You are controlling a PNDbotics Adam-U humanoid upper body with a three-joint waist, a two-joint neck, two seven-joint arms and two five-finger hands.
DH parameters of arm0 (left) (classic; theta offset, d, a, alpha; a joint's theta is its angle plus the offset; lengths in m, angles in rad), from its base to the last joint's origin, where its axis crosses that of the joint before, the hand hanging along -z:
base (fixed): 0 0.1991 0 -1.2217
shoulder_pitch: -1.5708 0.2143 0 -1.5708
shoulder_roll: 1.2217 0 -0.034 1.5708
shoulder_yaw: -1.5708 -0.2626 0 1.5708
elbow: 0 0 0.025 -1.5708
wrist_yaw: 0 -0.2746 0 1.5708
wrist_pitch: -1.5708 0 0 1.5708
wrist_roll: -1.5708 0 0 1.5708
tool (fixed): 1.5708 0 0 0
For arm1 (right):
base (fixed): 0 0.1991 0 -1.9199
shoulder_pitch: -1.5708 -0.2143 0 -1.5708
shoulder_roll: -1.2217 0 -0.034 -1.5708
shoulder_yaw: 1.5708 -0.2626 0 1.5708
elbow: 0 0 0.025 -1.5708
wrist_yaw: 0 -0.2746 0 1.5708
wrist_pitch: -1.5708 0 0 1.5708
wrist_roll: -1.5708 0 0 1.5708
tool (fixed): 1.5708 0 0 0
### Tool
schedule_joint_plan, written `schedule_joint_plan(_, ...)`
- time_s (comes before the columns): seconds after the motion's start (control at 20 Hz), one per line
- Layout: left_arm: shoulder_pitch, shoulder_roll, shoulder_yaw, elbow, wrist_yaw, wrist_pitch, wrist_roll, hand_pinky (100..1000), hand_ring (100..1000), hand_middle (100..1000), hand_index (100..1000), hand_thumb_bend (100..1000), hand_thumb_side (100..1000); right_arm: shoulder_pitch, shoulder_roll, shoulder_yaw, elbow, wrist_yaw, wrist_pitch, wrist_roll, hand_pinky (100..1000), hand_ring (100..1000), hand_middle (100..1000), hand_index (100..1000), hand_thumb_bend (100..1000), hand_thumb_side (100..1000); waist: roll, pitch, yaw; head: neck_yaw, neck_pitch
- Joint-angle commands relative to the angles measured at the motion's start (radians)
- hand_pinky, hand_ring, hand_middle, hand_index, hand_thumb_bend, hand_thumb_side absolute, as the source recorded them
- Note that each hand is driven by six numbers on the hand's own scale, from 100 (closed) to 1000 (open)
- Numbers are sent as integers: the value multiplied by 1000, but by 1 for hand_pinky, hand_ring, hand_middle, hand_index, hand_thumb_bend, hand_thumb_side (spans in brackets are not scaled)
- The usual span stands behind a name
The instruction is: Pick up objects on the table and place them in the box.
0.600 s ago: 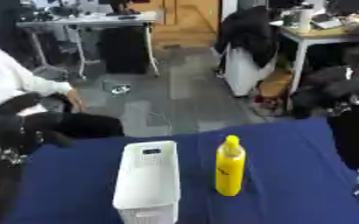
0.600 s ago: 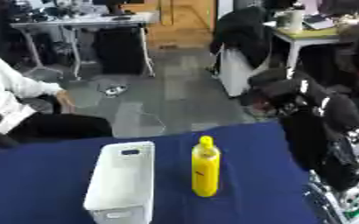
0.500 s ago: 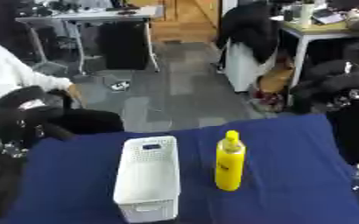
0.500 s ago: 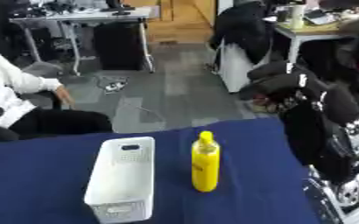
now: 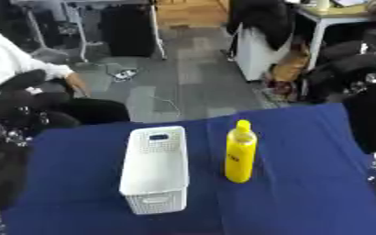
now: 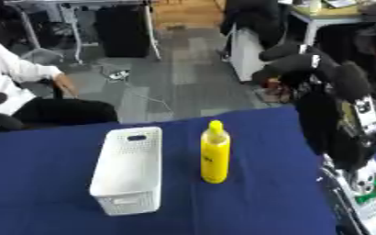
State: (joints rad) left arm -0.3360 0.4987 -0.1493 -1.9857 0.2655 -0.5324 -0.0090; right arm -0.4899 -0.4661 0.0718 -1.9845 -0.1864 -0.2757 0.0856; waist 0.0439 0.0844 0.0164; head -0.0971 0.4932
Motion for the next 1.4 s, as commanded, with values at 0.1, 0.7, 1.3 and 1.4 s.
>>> schedule_joint_plan(0.1,-10,10,0,-14,-9,7,3,654,787,905,862,319,690,-8,-10,-3,-15,18,28,-9,680,578,694,679,365,994,1,-8,4,-6,10)
schedule_joint_plan(0.7,11,9,-13,-14,-5,19,-8,652,786,908,865,296,720,-156,-83,54,172,177,228,106,966,819,808,817,864,992,0,-17,11,-77,66)
schedule_joint_plan(1.3,10,7,-19,-14,-1,24,-18,651,785,908,866,292,723,-387,-91,130,632,419,55,246,995,815,864,888,956,972,-4,-17,18,-79,62)
schedule_joint_plan(1.4,8,6,-19,-14,0,24,-19,651,785,908,866,291,723,-404,-81,127,688,453,38,241,996,814,868,888,957,971,-4,-15,20,-78,59)
